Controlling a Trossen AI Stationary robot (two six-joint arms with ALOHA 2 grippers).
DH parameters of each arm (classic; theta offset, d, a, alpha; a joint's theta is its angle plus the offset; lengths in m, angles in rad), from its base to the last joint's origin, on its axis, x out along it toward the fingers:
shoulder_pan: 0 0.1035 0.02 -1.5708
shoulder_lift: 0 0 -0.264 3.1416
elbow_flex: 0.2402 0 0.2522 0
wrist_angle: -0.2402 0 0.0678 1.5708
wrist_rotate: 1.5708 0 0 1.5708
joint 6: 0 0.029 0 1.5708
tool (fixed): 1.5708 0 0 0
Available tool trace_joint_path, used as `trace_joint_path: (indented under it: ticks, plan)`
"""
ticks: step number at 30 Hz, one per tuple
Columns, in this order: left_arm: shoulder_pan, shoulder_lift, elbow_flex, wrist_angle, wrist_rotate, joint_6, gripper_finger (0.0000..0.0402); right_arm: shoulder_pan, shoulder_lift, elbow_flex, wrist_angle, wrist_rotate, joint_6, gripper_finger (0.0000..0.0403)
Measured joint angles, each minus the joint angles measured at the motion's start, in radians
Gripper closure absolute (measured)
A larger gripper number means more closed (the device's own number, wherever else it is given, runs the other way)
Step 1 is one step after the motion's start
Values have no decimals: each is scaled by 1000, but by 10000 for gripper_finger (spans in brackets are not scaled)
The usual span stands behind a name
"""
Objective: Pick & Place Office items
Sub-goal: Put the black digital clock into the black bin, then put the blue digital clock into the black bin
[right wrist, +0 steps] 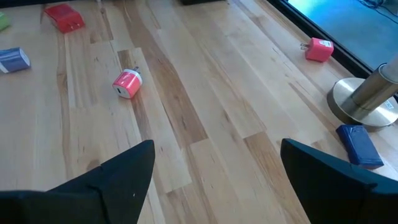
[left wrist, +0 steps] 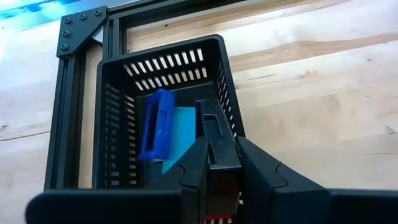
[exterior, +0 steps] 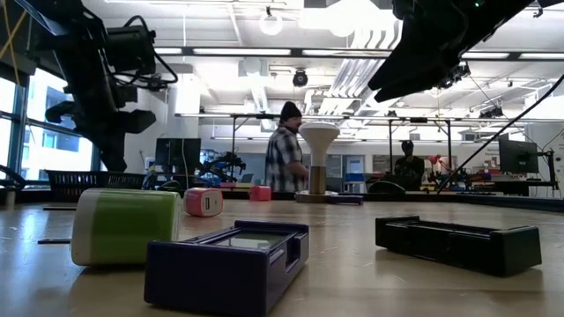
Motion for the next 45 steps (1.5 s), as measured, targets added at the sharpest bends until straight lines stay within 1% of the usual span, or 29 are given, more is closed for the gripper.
trace_joint_path:
  ticks: [4, 8, 15, 22, 24, 27, 30, 33, 36, 40, 41, 43, 45]
  plan:
    - [8, 5, 0, -1, -20, 0, 331, 0, 0, 0, 0, -1, 0, 66]
    - [40, 5, 0, -1, -46, 18, 315, 0, 0, 0, 0, -1, 0, 66]
    - [91, 5, 0, 6, -20, 27, 311, 0, 0, 0, 0, 0, 0, 66]
    - [115, 5, 1, 8, -50, 28, 309, 0, 0, 0, 0, 0, -7, 66]
    - [115, 2, 17, 2, -42, 56, 309, 0, 0, 0, 1, 0, -7, 66]
    - [109, -9, 62, 6, 5, 136, 309, 0, 0, 0, 1, 0, -7, 66]
    - [81, -21, 111, 5, 92, 230, 309, 0, 0, 0, 1, 0, -8, 66]
    - [35, -31, 151, 7, 149, 260, 309, 0, 0, 0, 2, 0, -8, 66]
    - [-19, -43, 179, 5, 158, 270, 309, 0, 0, 0, 4, -5, -8, 66]
    - [-102, -60, 187, 25, 162, 323, 309, 0, 0, 0, 5, -40, -30, 66]
    - [-125, -63, 187, 37, 163, 328, 309, -1, 0, 0, 4, -25, -46, 66]
    - [-170, -66, 187, 53, 163, 333, 309, -7, 0, 0, -26, 56, -46, 67]
    - [-214, -63, 187, 76, 163, 333, 309, -44, 0, 0, -79, 122, -13, 70]
